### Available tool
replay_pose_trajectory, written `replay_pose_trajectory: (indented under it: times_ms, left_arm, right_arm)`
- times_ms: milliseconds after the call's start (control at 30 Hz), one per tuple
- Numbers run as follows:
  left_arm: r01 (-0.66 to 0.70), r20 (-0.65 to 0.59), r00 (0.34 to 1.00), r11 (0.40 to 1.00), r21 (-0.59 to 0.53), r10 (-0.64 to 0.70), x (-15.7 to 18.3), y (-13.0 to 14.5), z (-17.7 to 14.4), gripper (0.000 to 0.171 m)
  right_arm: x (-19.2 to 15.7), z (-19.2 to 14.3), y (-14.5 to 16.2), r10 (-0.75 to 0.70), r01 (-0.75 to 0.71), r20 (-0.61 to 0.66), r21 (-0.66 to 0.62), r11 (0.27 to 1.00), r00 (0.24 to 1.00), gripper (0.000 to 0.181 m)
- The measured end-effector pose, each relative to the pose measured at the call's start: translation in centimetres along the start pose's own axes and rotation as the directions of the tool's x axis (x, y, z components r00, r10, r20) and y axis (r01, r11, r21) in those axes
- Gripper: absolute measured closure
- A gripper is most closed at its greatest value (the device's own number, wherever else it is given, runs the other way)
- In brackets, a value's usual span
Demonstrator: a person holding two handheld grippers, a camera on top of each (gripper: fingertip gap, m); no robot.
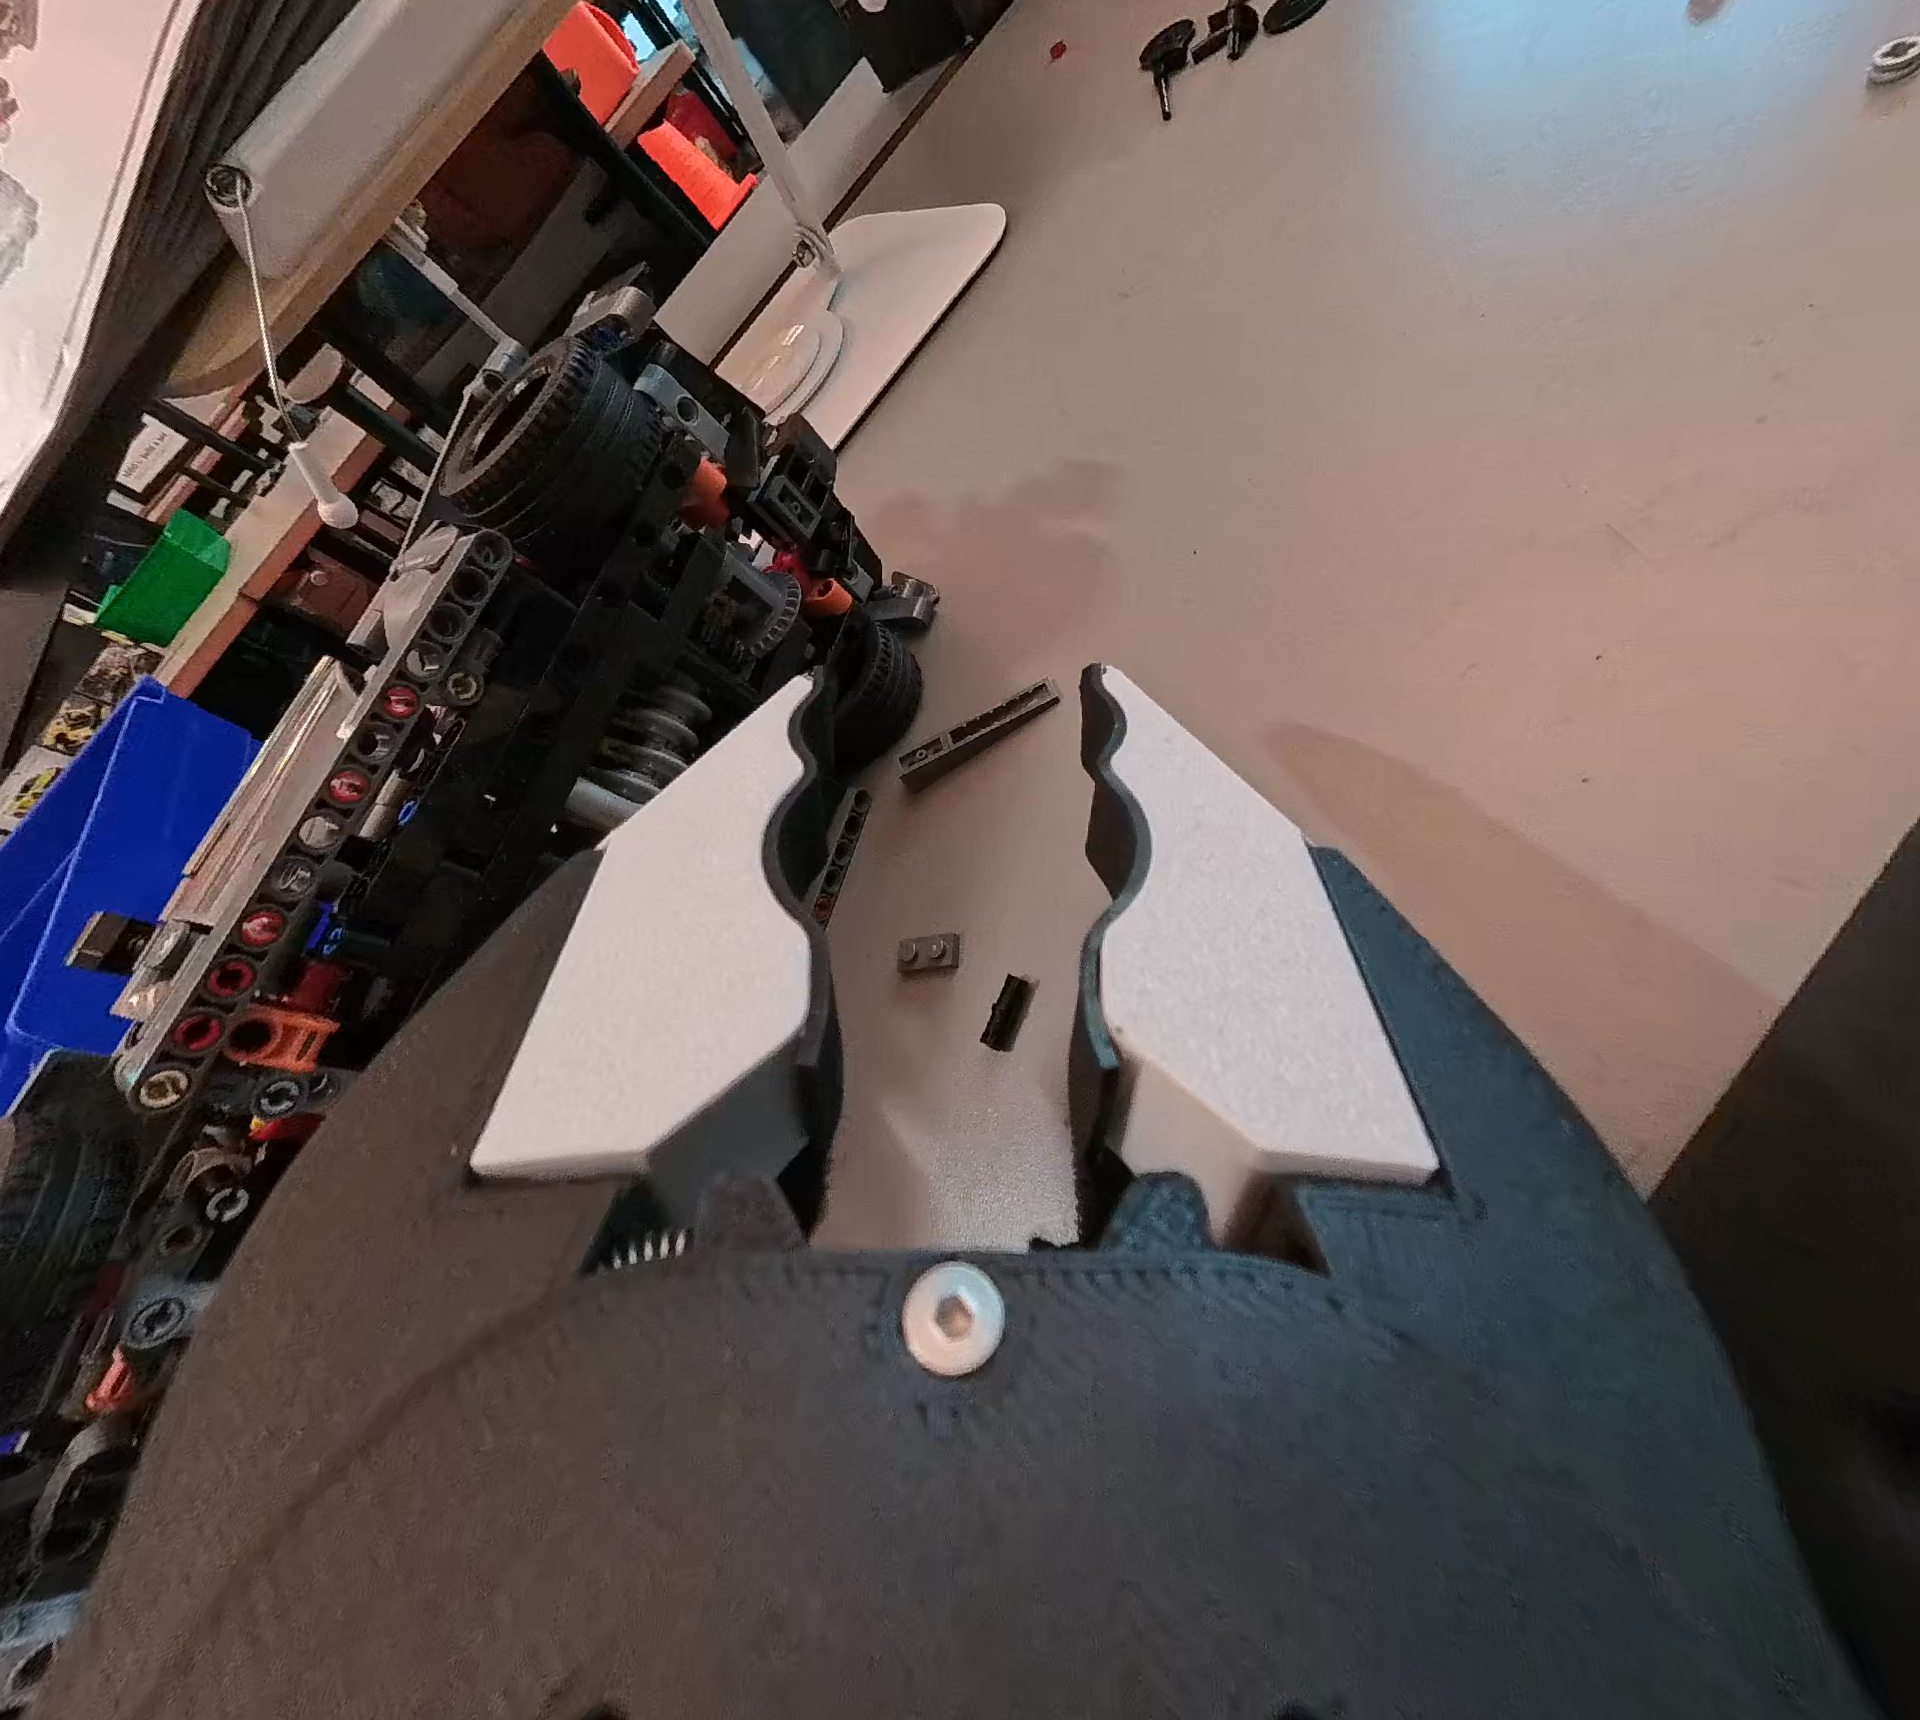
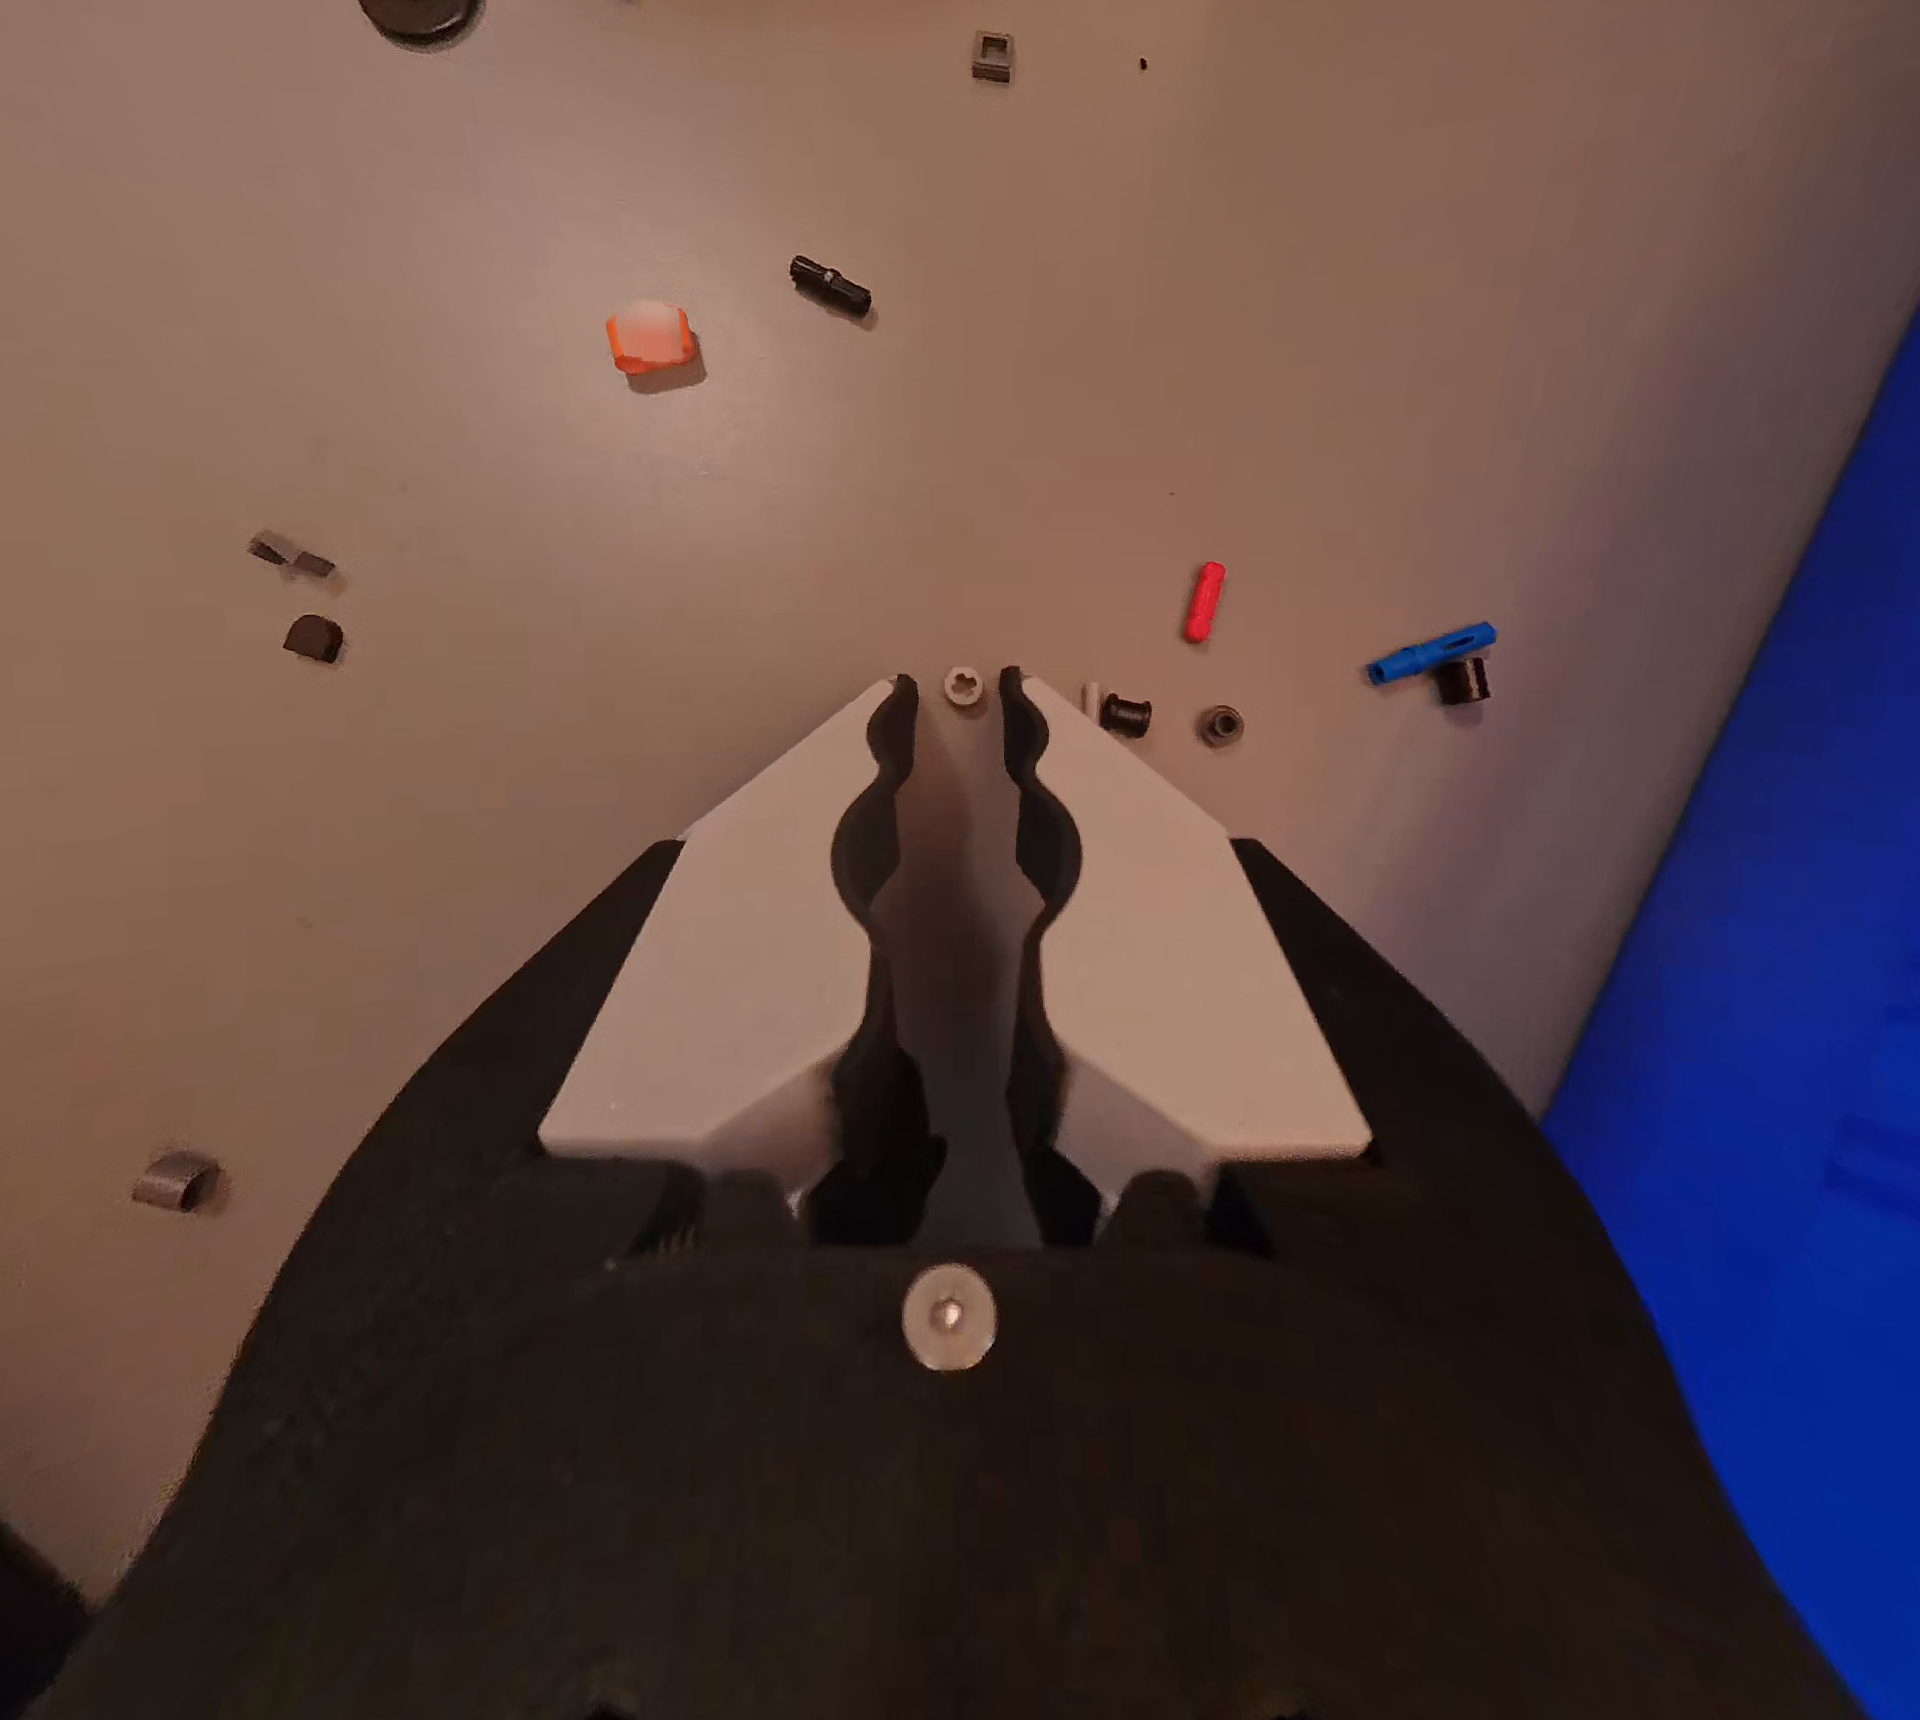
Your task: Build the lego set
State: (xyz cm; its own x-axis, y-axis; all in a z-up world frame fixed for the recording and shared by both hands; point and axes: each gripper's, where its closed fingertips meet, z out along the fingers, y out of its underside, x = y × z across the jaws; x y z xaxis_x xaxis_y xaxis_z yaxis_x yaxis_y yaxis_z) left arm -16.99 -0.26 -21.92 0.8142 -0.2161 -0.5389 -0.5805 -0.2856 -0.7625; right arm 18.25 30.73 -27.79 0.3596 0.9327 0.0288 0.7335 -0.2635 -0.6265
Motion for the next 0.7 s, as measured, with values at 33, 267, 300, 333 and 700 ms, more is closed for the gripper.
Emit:
replay_pose_trajectory:
  times_ms: [33, 267, 300, 333, 700]
  left_arm:
    - [0.0, 0.0, 1.0, 1.0, 0.0, 0.0, 0.0, 0.0, 0.0, 0.126]
    - [-0.002, 0.001, 1.0, 1.0, -0.003, 0.002, 0.0, 0.0, 0.0, 0.127]
    - [-0.003, 0.002, 1.0, 1.0, -0.003, 0.003, 0.0, 0.0, 0.0, 0.127]
    - [-0.004, 0.002, 1.0, 1.0, -0.002, 0.004, 0.0, 0.0, 0.0, 0.127]
    - [-0.015, 0.028, 1.0, 1.0, 0.027, 0.014, -0.4, -0.7, -0.3, 0.129]
  right_arm:
    - [0.0, 0.0, 0.0, -0.002, 0.002, 0.0, 0.001, 1.0, 1.0, 0.166]
    - [-0.3, 0.1, -0.1, 0.001, -0.001, 0.028, 0.005, 1.0, 1.0, 0.176]
    - [-0.4, 0.1, -0.1, -0.007, 0.007, 0.028, 0.006, 1.0, 1.0, 0.176]
    - [-0.6, 0.0, -0.1, -0.013, 0.013, 0.035, 0.007, 1.0, 0.999, 0.176]
    - [-13.0, -8.0, -12.8, -0.312, 0.249, 0.237, 0.261, 0.933, 0.92, 0.177]
